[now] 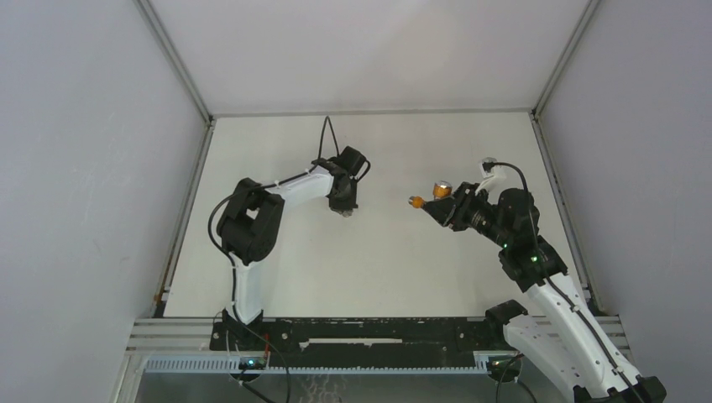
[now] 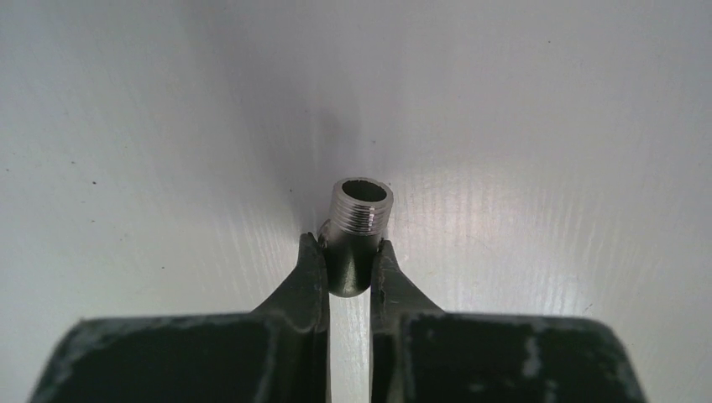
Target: Install the water faucets
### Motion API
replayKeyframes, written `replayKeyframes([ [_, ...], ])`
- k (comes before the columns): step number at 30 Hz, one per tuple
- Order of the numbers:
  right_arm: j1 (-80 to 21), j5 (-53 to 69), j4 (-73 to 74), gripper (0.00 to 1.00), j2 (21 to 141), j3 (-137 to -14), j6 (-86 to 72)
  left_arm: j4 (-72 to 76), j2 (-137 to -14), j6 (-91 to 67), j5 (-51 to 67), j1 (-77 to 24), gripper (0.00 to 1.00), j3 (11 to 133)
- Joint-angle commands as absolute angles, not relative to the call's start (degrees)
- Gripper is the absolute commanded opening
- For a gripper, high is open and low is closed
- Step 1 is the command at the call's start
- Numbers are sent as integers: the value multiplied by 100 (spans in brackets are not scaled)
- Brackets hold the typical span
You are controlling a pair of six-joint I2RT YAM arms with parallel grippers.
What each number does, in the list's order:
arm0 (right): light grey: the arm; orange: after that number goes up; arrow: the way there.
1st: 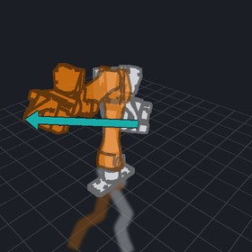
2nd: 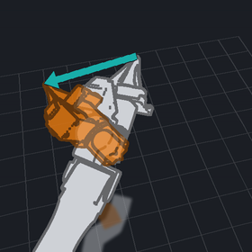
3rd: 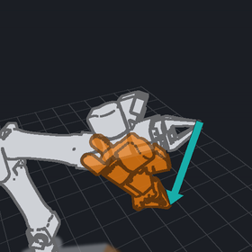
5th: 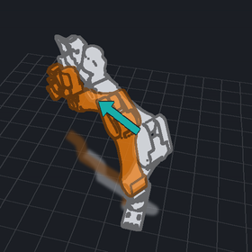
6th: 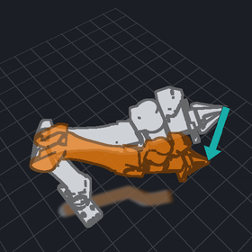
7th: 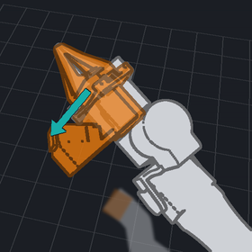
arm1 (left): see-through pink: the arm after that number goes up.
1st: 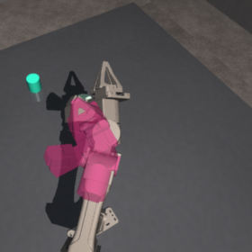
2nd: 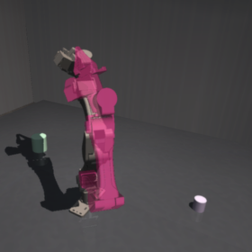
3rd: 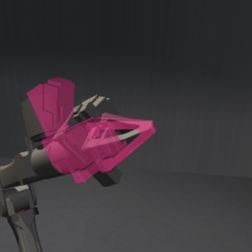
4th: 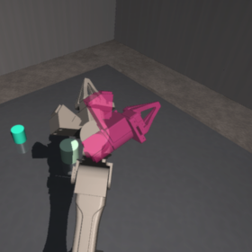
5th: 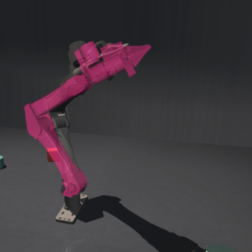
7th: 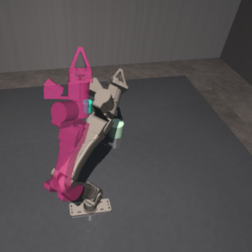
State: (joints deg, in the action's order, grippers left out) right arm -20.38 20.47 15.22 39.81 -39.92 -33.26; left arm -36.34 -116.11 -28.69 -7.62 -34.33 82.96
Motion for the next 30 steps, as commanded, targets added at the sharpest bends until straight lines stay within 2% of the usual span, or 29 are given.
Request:
replayKeyframes([
  [1,-2025,2272,1277,0,4010,-4280,-3207,-3773,-11431,-2701,-729,-3388,0,8622],
  [6,-2181,2236,1233,0,4125,-4247,-2974,-3809,-10532,-2416,35,-3219,0,8622],
  [15,-3742,843,422,0,3684,-3958,-1079,-3153,-8433,-2720,4058,-2200,0,7738],
  [19,-4435,738,-831,0,3371,-3451,-370,-3067,-7983,-3504,5190,-1952,0,7566],
  [24,-5172,678,-1072,0,3545,-3572,873,-2787,-7620,-4061,6626,-1934,0,7359],
  [30,-6387,-68,-1156,0,3706,-3652,2503,-2664,-7243,-4553,7262,-1936,0,7200],
])
